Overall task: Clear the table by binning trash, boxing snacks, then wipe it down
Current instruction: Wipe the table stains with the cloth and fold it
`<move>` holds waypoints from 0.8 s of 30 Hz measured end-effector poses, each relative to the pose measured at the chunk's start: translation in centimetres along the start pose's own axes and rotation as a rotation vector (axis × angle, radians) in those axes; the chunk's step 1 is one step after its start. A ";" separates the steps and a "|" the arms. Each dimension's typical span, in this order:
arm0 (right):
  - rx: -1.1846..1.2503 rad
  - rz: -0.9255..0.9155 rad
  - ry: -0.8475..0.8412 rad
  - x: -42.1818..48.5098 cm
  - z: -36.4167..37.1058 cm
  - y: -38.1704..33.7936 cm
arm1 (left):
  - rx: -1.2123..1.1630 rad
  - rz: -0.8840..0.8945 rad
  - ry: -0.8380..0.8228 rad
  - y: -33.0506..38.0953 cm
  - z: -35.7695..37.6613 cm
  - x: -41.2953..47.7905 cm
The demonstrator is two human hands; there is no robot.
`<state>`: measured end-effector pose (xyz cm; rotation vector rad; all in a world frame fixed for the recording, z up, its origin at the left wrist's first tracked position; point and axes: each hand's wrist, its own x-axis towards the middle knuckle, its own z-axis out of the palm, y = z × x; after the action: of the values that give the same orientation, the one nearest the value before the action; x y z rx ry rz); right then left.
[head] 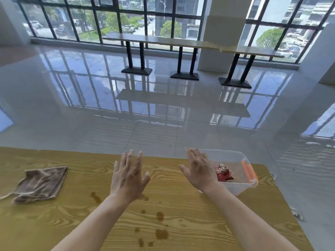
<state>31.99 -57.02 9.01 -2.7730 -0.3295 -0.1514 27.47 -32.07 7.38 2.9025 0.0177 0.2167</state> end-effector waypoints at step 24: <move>0.129 -0.344 -0.419 2.8 25.4 -43.6 | 0.039 -0.412 -0.132 -43.2 -0.8 -17.4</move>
<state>25.66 -7.74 -0.21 -2.5782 -0.8872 0.3618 10.35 9.63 -4.23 2.8613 0.5952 -0.0482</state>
